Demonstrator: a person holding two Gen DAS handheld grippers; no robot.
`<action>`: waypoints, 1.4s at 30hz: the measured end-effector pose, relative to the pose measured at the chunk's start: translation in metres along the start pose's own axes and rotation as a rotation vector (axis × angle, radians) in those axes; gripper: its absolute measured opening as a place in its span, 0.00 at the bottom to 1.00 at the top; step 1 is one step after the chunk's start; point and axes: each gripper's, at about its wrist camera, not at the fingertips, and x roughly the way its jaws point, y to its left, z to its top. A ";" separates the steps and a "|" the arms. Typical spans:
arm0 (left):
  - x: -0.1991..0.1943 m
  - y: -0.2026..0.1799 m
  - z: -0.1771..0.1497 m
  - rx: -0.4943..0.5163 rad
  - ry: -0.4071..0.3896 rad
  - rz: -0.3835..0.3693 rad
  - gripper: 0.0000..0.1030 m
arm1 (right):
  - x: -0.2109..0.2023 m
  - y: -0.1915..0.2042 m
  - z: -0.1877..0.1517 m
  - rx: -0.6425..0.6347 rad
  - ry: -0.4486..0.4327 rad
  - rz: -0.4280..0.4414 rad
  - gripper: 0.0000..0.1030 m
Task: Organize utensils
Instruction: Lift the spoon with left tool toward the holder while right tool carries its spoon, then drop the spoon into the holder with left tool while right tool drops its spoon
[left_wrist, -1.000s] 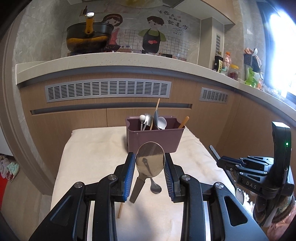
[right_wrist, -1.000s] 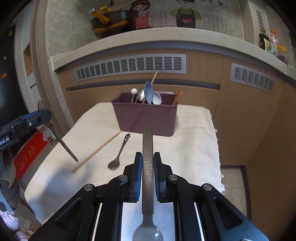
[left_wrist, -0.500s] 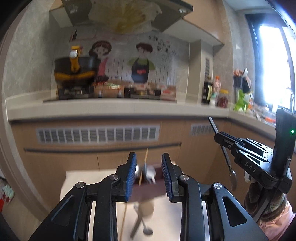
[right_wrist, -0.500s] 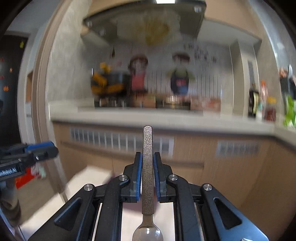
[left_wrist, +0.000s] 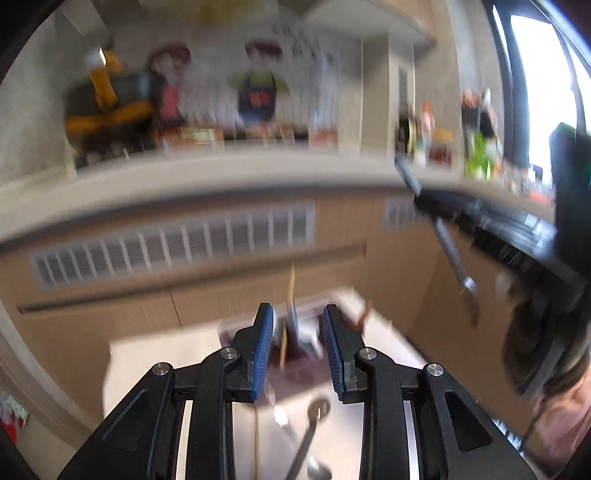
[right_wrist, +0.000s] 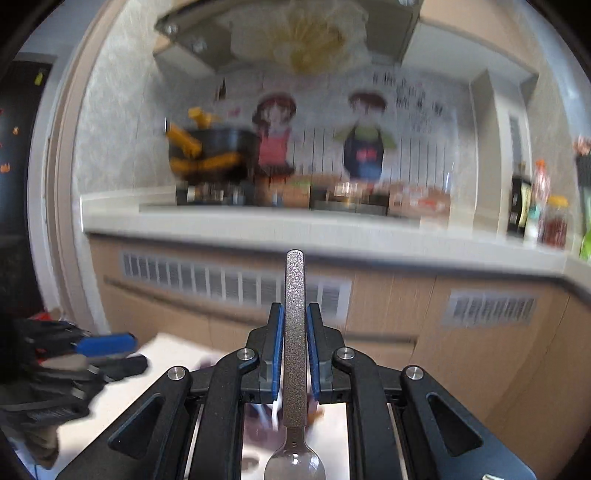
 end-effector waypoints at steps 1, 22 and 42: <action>0.011 -0.004 -0.011 0.015 0.037 -0.012 0.29 | 0.001 -0.002 -0.011 0.003 0.023 0.003 0.11; 0.197 -0.047 -0.104 0.156 0.639 -0.091 0.32 | -0.001 -0.052 -0.118 0.141 0.270 0.051 0.11; 0.004 -0.025 -0.105 -0.150 0.067 0.033 0.30 | -0.018 -0.017 -0.117 0.165 0.264 0.066 0.11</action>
